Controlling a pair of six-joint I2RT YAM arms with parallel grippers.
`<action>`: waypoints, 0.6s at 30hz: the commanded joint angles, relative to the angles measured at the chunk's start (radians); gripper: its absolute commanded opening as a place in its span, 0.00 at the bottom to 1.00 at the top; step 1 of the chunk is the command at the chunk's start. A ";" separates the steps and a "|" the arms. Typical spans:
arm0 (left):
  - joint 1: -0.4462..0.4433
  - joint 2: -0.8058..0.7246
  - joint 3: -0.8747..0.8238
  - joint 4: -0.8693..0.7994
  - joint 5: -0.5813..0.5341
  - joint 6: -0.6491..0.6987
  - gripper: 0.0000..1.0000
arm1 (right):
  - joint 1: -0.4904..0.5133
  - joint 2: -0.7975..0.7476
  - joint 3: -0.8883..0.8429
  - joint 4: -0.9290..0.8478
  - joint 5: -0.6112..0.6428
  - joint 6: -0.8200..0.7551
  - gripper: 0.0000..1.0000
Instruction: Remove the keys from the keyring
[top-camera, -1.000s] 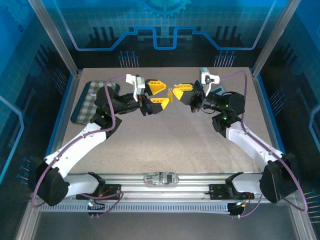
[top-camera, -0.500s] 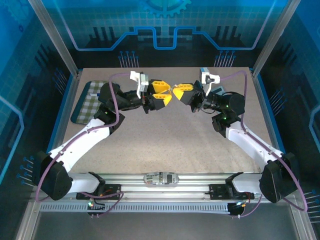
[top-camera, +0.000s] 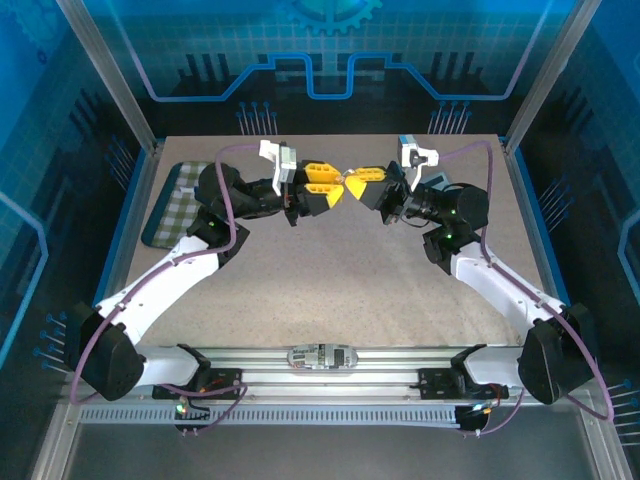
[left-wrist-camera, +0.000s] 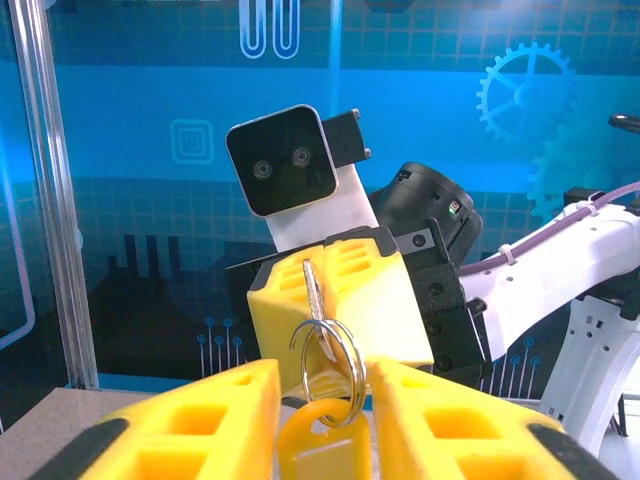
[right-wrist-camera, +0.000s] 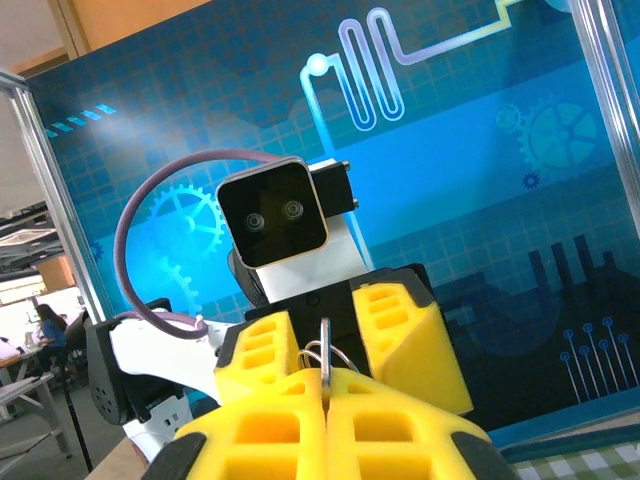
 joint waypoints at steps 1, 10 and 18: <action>-0.006 0.011 0.031 0.001 0.024 -0.007 0.36 | -0.013 0.002 0.008 0.068 -0.006 0.018 0.00; -0.008 0.002 0.030 -0.022 0.028 0.003 0.22 | -0.016 0.001 0.015 0.053 -0.007 0.019 0.00; -0.009 0.007 0.052 -0.042 0.044 0.013 0.01 | -0.018 -0.014 0.011 -0.004 -0.003 -0.022 0.00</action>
